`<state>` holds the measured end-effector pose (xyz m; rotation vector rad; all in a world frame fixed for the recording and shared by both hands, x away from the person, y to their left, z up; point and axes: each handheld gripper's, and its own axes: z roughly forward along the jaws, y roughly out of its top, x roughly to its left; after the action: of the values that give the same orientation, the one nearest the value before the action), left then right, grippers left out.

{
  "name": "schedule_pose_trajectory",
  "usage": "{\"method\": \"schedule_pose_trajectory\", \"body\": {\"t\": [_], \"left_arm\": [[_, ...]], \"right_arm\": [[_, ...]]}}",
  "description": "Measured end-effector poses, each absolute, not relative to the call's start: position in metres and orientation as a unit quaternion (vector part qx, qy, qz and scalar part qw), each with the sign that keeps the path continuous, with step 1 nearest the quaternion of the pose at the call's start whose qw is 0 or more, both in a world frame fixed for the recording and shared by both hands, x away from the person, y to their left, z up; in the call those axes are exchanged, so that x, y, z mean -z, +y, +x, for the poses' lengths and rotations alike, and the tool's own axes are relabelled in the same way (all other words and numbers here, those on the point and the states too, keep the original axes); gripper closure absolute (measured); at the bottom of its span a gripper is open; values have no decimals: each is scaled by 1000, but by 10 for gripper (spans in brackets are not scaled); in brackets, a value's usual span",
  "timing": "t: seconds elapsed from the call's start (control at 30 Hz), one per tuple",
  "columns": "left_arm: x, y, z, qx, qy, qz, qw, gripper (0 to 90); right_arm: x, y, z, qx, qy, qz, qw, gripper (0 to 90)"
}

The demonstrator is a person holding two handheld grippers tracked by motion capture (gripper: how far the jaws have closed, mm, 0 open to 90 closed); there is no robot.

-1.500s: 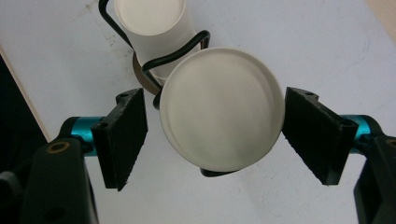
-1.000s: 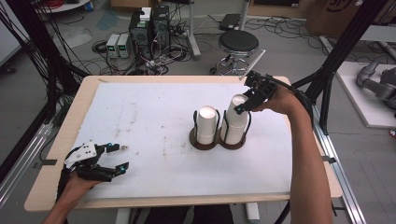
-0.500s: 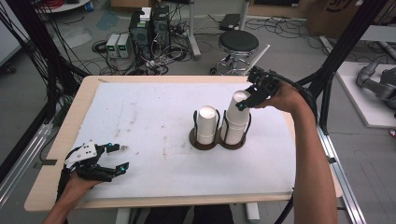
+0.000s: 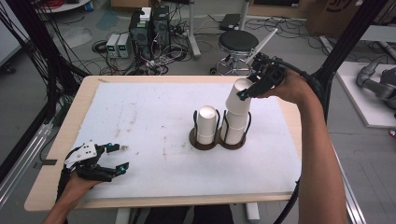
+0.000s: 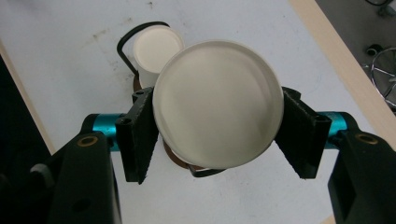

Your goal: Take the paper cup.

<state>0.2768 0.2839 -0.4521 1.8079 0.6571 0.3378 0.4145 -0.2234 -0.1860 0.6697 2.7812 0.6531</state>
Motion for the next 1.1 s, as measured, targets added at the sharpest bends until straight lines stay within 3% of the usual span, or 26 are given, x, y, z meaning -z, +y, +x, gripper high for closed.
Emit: {"method": "schedule_pose_trajectory", "body": {"t": [0.77,1.1], "left_arm": [[452,283,277,-145,277,768,558,143],[452,284,277,-143,278,766,562,143]], "right_arm": [[147,-229,399,-242,937,211,133,363],[139,-242,381,-337,917,178,120,364]]}}
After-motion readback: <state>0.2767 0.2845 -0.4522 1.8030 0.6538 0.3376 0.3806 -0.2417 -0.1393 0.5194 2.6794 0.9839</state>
